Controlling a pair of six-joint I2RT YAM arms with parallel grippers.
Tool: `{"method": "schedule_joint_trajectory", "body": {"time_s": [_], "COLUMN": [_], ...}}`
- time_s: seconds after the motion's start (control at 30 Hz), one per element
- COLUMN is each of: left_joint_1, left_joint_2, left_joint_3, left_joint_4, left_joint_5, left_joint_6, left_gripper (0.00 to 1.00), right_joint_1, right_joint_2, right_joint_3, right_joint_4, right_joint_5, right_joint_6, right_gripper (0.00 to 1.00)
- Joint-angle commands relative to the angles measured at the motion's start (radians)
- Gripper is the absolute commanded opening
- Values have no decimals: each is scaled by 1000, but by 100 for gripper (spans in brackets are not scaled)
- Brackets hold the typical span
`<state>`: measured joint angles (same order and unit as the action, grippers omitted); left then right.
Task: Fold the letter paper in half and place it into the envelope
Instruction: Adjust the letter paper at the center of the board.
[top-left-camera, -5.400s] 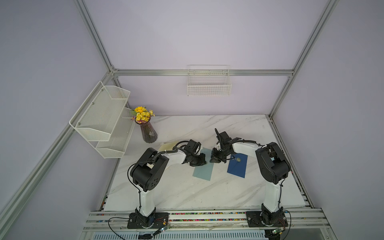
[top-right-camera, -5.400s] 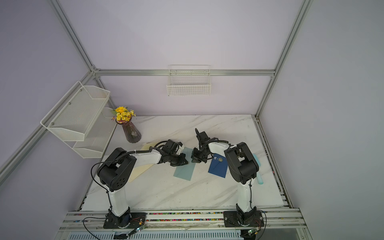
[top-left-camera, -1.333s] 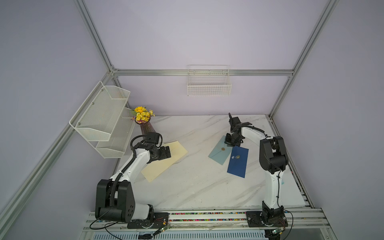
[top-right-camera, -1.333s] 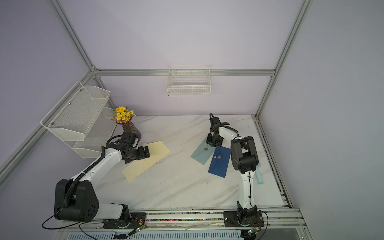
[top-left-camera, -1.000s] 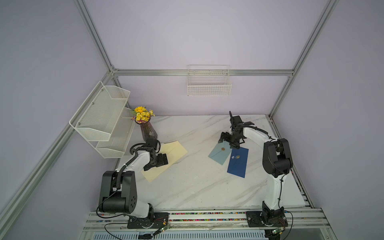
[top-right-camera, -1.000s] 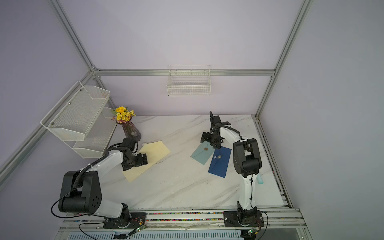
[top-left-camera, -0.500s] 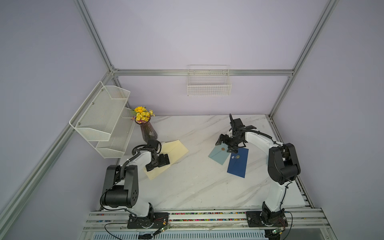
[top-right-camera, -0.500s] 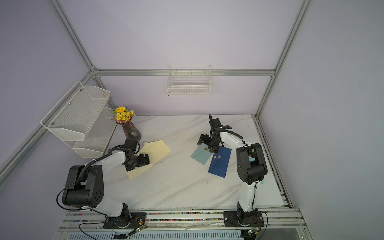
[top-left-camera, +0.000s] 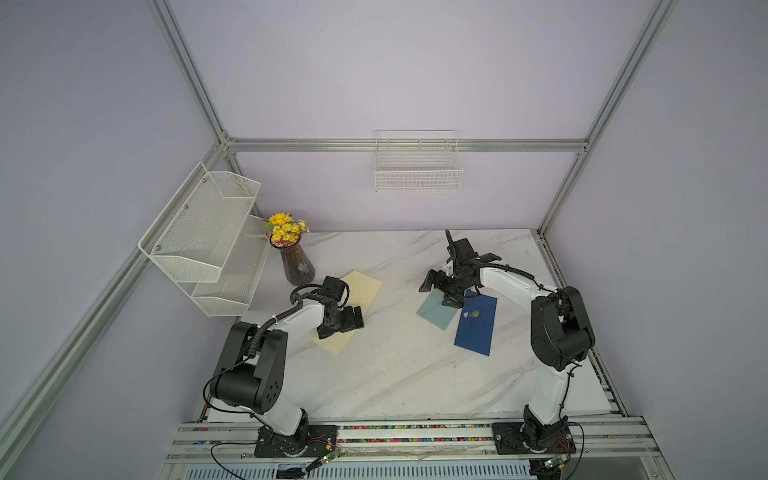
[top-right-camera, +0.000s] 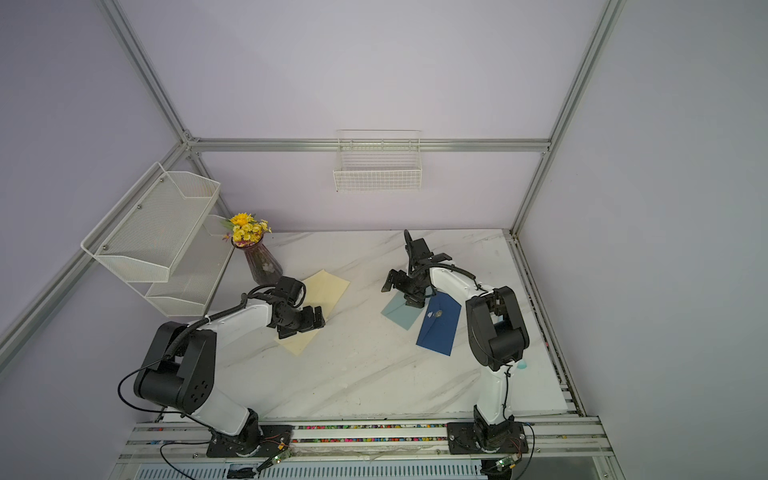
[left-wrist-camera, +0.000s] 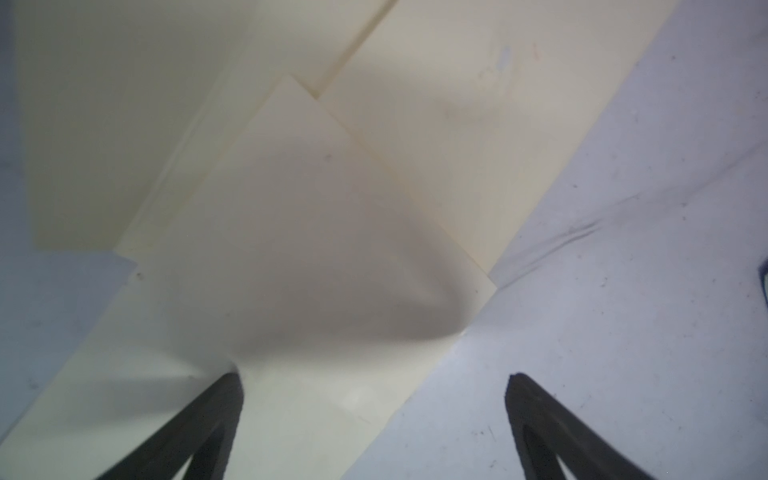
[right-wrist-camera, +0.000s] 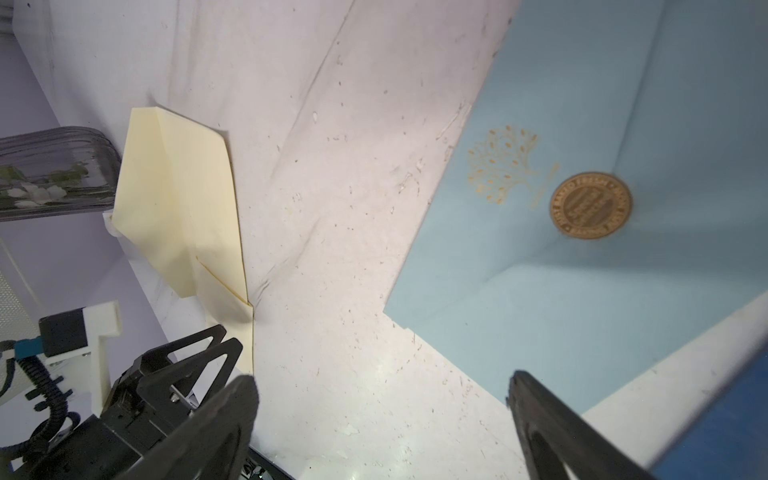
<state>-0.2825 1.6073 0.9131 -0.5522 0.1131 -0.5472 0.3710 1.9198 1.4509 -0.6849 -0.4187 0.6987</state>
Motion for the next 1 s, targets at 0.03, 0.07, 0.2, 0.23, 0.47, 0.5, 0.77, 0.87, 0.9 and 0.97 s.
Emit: {"method": "schedule_joint_trajectory", "body": {"time_s": [0.03,0.07,0.2,0.23,0.47,0.5,0.77,0.87,0.9,0.97], "left_joint_1": [-88,-109,-178,-190,-216,-215,-160,-108,-86,-51], "left_joint_2": [84,102,171,184,158,140,28,23,27,35], "left_joint_3": [20,36,113,131,239,254,337,324,319,311], "left_joint_4": [14,19,23,23,-10,-29,-167,-176,-175,-171], "left_joint_5": [114,121,145,153,195,187,113,121,132,149], "left_joint_6": [-83,-90,-101,-101,-64,-45,80,95,97,105], "left_gripper": [100,100,100,100,100,100,100,100,100,100], "right_joint_1": [17,17,23,23,34,41,129,161,170,184], "right_joint_2": [19,19,15,15,15,20,88,117,125,142], "right_joint_3": [22,20,4,-1,-27,-26,41,55,57,58], "right_joint_4": [34,39,56,62,105,110,125,132,138,149], "right_joint_5": [12,14,23,26,39,41,48,44,40,33], "right_joint_6": [37,43,64,70,112,118,142,155,162,172], "right_gripper": [97,97,97,97,97,97,97,97,97,97]}}
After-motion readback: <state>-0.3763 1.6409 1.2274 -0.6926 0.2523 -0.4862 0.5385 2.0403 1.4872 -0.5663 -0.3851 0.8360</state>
